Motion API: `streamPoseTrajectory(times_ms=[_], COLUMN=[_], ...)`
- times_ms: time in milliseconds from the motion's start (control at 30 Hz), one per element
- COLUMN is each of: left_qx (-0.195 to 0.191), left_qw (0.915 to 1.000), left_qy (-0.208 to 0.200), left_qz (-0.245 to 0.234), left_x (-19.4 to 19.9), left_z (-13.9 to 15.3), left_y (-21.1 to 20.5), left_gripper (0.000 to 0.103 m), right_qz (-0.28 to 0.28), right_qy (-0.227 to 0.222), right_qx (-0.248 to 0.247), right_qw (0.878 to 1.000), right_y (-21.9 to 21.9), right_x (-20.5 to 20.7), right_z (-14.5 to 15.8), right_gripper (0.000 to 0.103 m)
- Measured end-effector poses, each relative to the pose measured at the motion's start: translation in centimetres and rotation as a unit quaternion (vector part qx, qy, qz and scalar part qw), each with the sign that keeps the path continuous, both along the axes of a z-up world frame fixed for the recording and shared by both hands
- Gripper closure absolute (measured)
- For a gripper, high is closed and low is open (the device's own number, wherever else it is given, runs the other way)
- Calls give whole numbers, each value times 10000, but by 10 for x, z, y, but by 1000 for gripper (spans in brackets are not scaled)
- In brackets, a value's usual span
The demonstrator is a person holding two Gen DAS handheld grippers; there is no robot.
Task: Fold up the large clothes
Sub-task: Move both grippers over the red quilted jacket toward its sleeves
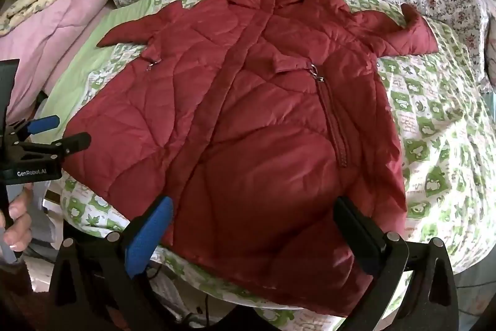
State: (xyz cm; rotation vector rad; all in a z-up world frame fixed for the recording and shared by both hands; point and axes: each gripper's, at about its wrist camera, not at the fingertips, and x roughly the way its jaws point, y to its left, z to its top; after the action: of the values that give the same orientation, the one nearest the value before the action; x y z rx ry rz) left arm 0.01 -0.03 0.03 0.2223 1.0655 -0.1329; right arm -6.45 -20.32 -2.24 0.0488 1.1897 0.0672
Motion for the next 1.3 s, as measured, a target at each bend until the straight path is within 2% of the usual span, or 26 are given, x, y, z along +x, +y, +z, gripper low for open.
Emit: streamPoseTrajectory(times_ms=[1300], left_qx=[81], left_qw=[10000], left_qy=[0], left_qz=[-36], left_x=[1], left_z=[-2], left_y=[-4], left_gripper=[0], right_qz=[-1], right_qy=[-168], right_qx=[69], right_qw=[9998], right_y=[-1], right_x=[2], right_z=[6], right_gripper=[0])
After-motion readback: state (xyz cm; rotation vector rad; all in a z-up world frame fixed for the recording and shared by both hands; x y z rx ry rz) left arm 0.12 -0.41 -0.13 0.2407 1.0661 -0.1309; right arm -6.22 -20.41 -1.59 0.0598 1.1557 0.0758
